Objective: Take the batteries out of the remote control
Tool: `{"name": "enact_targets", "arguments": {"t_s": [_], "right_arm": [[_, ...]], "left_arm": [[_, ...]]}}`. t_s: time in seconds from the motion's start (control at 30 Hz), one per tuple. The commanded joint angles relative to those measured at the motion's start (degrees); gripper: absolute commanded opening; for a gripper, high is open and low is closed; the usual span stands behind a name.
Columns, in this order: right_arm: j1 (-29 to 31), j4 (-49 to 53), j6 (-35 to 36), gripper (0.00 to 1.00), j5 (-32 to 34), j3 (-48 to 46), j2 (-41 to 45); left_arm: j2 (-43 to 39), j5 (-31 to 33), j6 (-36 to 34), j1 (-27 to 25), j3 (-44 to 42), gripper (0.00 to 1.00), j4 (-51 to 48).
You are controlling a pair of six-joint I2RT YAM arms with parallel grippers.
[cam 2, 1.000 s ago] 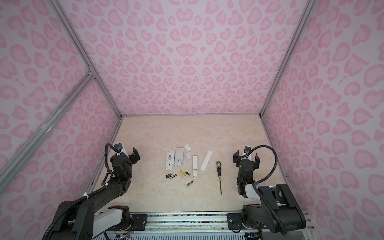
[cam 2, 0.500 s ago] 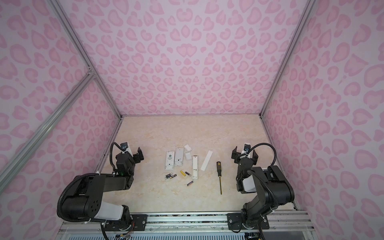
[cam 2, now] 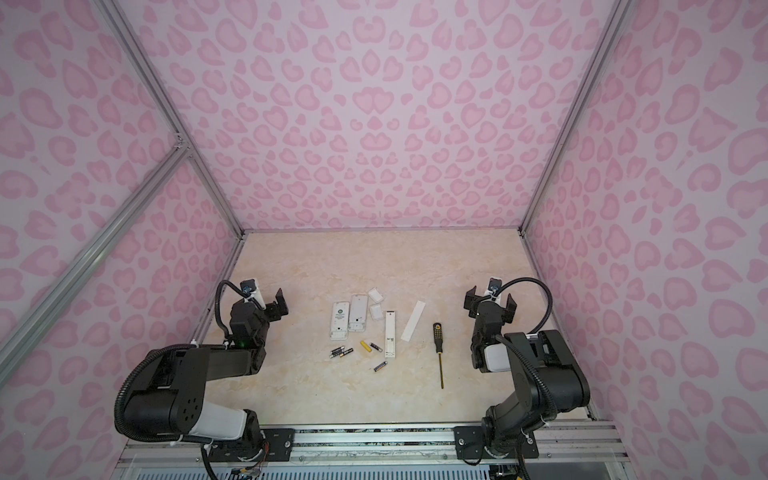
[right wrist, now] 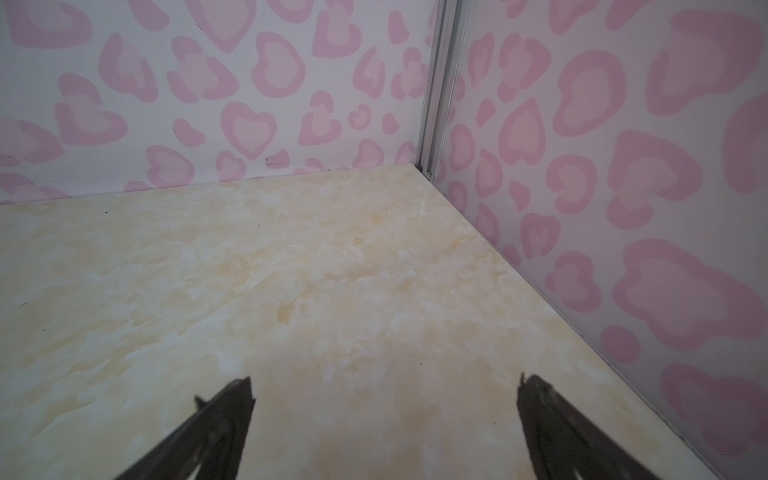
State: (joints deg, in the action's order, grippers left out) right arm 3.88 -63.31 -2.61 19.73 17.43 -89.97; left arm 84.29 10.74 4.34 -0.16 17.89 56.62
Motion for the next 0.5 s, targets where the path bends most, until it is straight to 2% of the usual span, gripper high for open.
{"name": "enact_targets", "arguments": {"t_s": [0.0,0.47], "right_arm": [[0.2,0.3,-0.2,1.0,1.2,0.0,-0.1],[0.4,0.2,0.1,1.0,1.6,0.0,-0.1]], "left_arm": [[0.2,-0.3,-0.5,0.0,0.5,0.97,0.5],[0.2,-2.7,-2.0,-0.4,0.5,0.97,0.3]]}}
